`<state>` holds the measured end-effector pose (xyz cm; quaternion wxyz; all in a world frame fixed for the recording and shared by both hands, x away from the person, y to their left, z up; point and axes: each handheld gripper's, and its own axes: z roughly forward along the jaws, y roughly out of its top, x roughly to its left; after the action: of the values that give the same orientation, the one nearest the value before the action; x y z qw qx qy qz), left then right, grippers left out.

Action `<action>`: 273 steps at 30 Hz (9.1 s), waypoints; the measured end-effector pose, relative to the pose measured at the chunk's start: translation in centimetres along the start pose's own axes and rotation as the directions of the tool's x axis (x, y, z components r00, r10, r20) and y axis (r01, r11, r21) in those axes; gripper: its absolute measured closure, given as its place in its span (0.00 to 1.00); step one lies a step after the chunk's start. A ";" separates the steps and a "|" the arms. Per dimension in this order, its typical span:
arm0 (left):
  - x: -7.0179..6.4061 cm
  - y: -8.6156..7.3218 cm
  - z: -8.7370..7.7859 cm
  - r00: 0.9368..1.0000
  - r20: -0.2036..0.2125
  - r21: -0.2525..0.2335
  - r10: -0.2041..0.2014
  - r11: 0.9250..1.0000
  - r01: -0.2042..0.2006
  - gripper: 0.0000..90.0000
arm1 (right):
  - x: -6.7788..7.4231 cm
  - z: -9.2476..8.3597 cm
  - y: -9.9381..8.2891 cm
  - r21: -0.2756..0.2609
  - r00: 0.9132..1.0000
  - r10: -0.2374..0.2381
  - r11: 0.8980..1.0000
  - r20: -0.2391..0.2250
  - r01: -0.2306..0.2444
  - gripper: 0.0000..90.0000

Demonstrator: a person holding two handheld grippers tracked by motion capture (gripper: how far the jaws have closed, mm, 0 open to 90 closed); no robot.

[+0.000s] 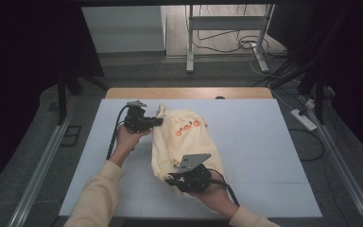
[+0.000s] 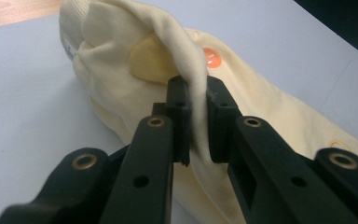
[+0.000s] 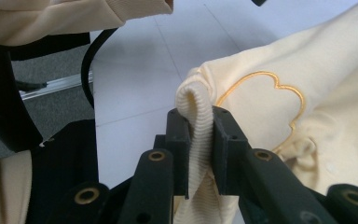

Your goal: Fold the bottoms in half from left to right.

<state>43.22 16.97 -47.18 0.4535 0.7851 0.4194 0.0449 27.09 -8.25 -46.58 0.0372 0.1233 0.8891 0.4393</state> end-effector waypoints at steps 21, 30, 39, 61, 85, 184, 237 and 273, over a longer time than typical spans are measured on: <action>-1.4 1.0 1.5 1.000 0.007 0.026 0.029 0.999 -0.030 0.91 | -1.0 -2.2 -2.1 -0.008 0.997 0.055 0.998 0.046 -0.055 0.87; -2.1 1.3 2.1 0.999 0.010 0.029 0.037 0.999 -0.038 0.91 | -1.0 -3.0 -2.4 -0.009 0.997 0.058 0.998 0.054 -0.057 0.87; -2.8 1.8 3.2 0.999 0.020 0.039 0.043 0.998 -0.044 0.90 | -1.4 -4.1 -3.2 -0.017 0.994 0.085 0.996 0.064 -0.084 0.87; -4.1 2.9 6.5 0.998 0.032 0.077 0.050 0.996 -0.053 0.90 | -2.3 -6.7 -4.9 -0.030 0.986 0.132 0.991 0.102 -0.130 0.87; -5.1 3.2 9.4 0.998 0.024 0.111 0.065 0.992 -0.068 0.90 | -3.3 -8.3 -6.8 -0.018 0.974 0.180 0.984 0.141 -0.179 0.88; -6.1 -2.9 1.0 0.987 -0.057 0.043 0.148 0.988 -0.146 0.38 | -5.8 -6.0 -5.1 0.122 0.966 0.112 0.982 0.233 -0.143 0.49; -5.0 -3.7 0.9 0.990 -0.063 0.056 0.123 0.991 -0.119 0.35 | -4.4 -5.1 -6.1 0.161 0.982 0.158 0.972 0.100 -0.173 0.79; -5.0 -3.7 0.7 0.991 -0.066 0.050 0.120 0.992 -0.117 0.34 | -9.5 -6.7 -8.7 0.264 0.902 0.197 0.913 0.383 -0.312 0.88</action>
<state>38.07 13.86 -48.82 0.4169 0.8170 0.3884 0.0891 33.48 -20.91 -49.71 0.1152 0.3200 0.9032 0.2620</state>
